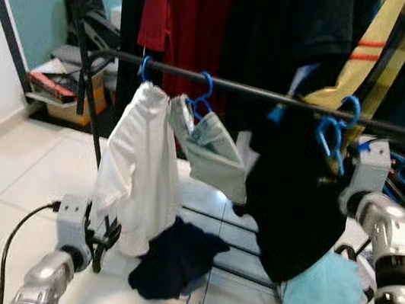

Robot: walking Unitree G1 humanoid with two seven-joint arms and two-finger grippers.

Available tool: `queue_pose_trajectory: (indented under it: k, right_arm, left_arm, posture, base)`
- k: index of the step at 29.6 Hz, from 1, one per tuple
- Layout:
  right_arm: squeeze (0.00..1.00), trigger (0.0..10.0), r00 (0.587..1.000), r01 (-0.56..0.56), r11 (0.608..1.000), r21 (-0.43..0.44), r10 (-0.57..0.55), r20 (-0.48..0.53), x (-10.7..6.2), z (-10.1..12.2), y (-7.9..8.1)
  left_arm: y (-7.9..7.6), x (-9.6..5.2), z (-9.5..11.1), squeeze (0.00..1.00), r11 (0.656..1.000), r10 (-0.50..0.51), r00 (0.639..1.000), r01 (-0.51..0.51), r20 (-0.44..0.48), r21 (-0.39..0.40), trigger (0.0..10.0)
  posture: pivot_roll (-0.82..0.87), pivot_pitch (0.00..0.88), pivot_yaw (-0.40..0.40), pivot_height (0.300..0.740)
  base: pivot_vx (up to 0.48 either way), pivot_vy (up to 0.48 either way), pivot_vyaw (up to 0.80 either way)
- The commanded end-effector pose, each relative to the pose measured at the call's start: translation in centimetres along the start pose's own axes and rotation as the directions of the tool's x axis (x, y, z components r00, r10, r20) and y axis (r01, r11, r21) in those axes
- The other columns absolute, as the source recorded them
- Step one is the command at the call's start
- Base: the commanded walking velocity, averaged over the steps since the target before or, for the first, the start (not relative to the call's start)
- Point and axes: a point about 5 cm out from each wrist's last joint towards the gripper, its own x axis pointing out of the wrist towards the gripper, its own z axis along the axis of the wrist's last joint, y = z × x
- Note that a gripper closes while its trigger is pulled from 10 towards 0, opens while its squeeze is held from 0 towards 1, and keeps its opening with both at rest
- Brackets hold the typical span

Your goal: Hang hanger

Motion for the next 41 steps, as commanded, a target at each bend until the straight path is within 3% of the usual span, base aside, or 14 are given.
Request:
queue_pose_trajectory:
  k: [1, 9, 13, 24, 34, 41]
  right_arm:
    - [0.00, 10.0, 0.999, -0.023, 0.999, -0.033, 0.024, 0.049, 0.2, 1.5, 0.6]
    - [0.00, 10.0, 1.000, -0.026, 0.998, -0.055, 0.026, 0.010, 0.8, 1.3, 1.2]
    - [0.00, 10.0, 0.999, -0.041, 0.998, -0.055, 0.042, 0.013, 1.2, 1.3, 1.4]
    - [0.00, 10.0, 0.990, -0.130, 0.988, -0.080, 0.134, 0.040, 1.6, 2.0, 3.0]
    - [0.00, 10.0, 0.981, -0.186, 0.975, -0.121, 0.192, 0.037, 1.8, 2.3, 3.7]
    - [0.00, 10.0, 0.966, -0.258, 0.953, -0.160, 0.251, -0.064, 1.7, 0.9, 4.3]
  left_arm:
    - [0.1, -0.1, -0.1, 0.00, 1.000, -0.004, 1.000, 0.004, -0.006, -0.003, 10.0]
    - [0.2, -0.3, -0.1, 0.00, 1.000, -0.013, 1.000, 0.013, 0.000, -0.005, 10.0]
    - [0.8, -0.9, -0.6, 0.00, 0.999, -0.018, 1.000, 0.019, -0.021, 0.031, 10.0]
    - [1.3, -1.2, -0.8, 0.00, 0.999, -0.004, 1.000, 0.005, -0.029, 0.035, 10.0]
    - [1.0, -1.1, -0.9, 0.00, 1.000, -0.002, 1.000, 0.003, -0.028, 0.023, 10.0]
    - [0.8, -1.2, -1.4, 0.00, 0.999, -0.028, 0.998, 0.029, -0.059, 0.024, 10.0]
  posture:
    - [-0.13, 0.000, 0.021, 0.740]
    - [-0.12, 0.000, 0.015, 0.740]
    - [-0.10, 0.000, 0.013, 0.740]
    - [-0.10, 0.000, 0.009, 0.740]
    - [-0.10, 0.000, 0.003, 0.740]
    - [-0.11, 0.000, 0.001, 0.740]
  base:
    - [0.000, 0.000, -0.63]
    - [0.000, 0.000, -0.64]
    - [0.000, 0.000, -0.63]
    - [0.283, 0.000, -0.61]
    - [0.303, 0.000, 0.00]
    - [0.000, 0.000, 0.00]
